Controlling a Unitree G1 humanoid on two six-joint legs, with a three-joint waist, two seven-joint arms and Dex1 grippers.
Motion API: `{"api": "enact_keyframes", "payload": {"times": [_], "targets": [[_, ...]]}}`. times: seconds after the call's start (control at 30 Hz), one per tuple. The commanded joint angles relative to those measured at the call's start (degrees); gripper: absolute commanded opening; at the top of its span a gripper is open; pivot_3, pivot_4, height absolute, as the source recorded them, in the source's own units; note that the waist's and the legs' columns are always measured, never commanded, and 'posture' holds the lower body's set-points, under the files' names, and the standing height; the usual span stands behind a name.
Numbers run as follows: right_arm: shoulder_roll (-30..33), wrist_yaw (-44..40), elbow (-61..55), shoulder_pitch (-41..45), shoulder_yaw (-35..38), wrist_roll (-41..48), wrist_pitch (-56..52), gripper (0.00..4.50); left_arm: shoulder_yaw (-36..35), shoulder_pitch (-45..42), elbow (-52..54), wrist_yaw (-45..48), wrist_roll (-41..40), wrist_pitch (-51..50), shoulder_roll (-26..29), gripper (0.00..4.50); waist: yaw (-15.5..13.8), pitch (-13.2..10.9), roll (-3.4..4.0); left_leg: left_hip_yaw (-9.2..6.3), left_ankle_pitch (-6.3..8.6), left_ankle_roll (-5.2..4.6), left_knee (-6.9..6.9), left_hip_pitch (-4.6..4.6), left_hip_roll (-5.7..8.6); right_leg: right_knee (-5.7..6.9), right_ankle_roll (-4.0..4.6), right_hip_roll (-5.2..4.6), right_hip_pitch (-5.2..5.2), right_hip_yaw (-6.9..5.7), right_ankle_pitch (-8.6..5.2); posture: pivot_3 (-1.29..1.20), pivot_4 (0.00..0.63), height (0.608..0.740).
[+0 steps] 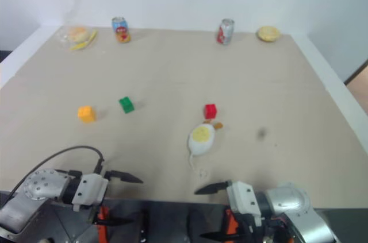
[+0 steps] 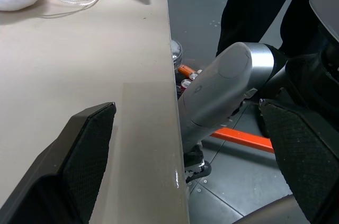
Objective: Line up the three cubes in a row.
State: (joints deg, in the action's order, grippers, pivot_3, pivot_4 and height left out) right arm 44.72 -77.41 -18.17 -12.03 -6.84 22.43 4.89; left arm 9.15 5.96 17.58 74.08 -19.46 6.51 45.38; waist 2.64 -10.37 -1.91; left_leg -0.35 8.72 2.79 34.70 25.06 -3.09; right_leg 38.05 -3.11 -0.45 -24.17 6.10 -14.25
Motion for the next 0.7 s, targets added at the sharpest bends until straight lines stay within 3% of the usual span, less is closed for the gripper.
{"api": "enact_keyframes", "payload": {"times": [0.03,0.47,0.7], "targets": [[0.26,-0.56,-0.12,0.4,0.26,0.88,0.71,4.5,0.2,0.51,0.97,0.98,-0.22,1.86,0.45,4.48,0.0,0.0,0.0,0.0,0.0,0.0,0.0,0.0,0.0,0.0,0.0,0.0,0.0,0.0,0.0,0.0,0.15,0.733],[0.37,-1.04,0.4,2.12,0.33,2.4,-0.27,4.5,-0.21,-0.68,2.1,3.1,-3.64,-1.81,0.65,4.48,-0.01,0.0,0.0,-0.02,0.0,-0.01,0.09,-0.05,0.0,0.05,-0.01,0.02,0.09,-0.03,0.02,0.0,0.15,0.733],[-0.05,1.14,-3.39,3.06,2.5,8.7,-5.86,4.5,-4.8,-7.06,3.52,-0.86,-13.19,-17.01,1.38,4.48,0.0,0.0,0.0,-0.08,-0.01,-0.01,0.3,-0.07,-0.02,0.13,-0.05,0.03,0.2,-0.08,0.04,0.0,0.15,0.733]]}}
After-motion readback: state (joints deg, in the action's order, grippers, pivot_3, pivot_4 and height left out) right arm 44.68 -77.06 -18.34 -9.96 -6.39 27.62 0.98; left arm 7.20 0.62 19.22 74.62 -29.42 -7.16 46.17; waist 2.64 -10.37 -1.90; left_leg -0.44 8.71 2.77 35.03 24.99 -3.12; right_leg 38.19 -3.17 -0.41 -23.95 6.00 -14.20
